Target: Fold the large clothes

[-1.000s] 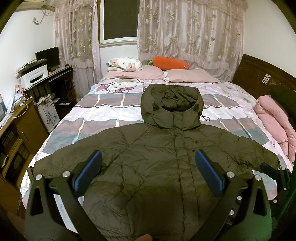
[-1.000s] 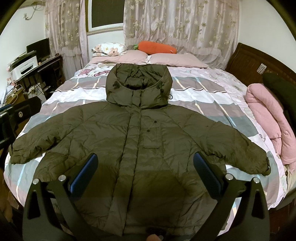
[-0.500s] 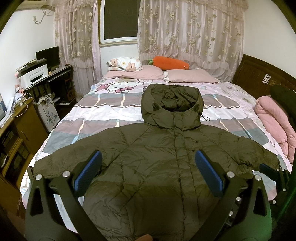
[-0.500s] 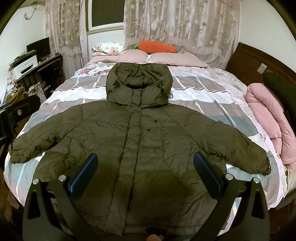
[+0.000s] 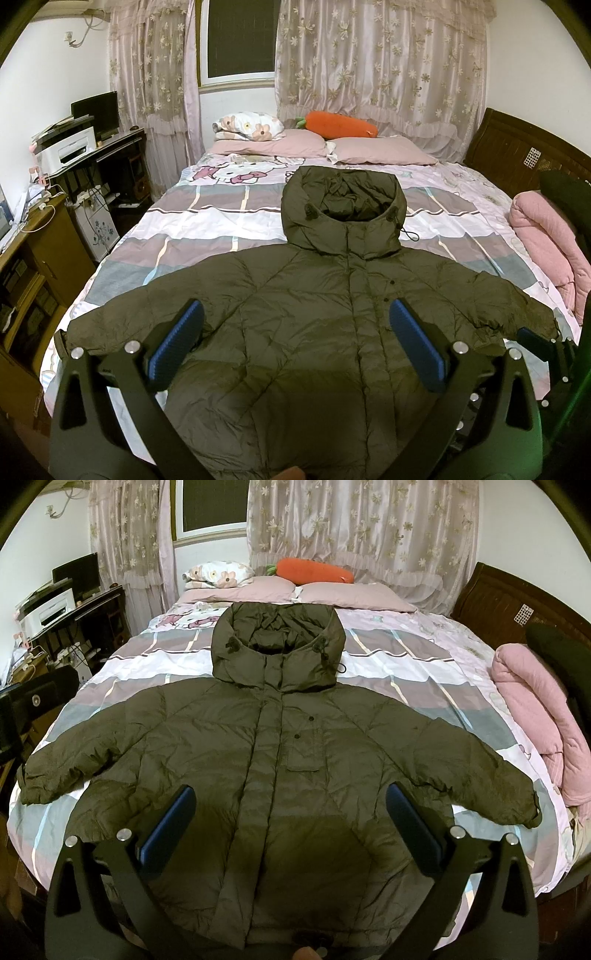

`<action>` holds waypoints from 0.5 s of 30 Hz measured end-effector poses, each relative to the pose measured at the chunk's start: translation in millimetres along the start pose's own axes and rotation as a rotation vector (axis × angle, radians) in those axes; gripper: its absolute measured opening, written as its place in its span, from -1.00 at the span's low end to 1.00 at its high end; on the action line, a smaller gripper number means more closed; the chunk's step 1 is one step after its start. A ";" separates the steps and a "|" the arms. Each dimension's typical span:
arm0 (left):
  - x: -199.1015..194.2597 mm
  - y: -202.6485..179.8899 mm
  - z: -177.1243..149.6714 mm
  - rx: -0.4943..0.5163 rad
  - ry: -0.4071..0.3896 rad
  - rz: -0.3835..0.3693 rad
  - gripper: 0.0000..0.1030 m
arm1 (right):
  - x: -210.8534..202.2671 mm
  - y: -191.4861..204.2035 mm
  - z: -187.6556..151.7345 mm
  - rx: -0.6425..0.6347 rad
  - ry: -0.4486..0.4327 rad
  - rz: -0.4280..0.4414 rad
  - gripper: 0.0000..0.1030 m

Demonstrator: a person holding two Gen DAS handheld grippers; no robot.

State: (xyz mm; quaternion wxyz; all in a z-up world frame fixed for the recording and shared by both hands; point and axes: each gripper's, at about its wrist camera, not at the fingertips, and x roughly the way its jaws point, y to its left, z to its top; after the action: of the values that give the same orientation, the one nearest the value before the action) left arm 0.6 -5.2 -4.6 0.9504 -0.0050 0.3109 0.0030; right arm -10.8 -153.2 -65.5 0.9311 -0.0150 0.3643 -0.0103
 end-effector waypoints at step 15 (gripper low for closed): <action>3.6 6.4 -2.6 -0.014 0.017 -0.056 0.96 | 9.1 -8.4 1.6 -0.023 0.014 -0.047 0.97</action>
State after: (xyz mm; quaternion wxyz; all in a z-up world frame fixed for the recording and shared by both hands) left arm 1.9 1.3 -9.0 0.9474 -0.0205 0.3188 -0.0214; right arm -3.1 -161.8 -70.2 0.9278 -0.0344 0.3704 -0.0281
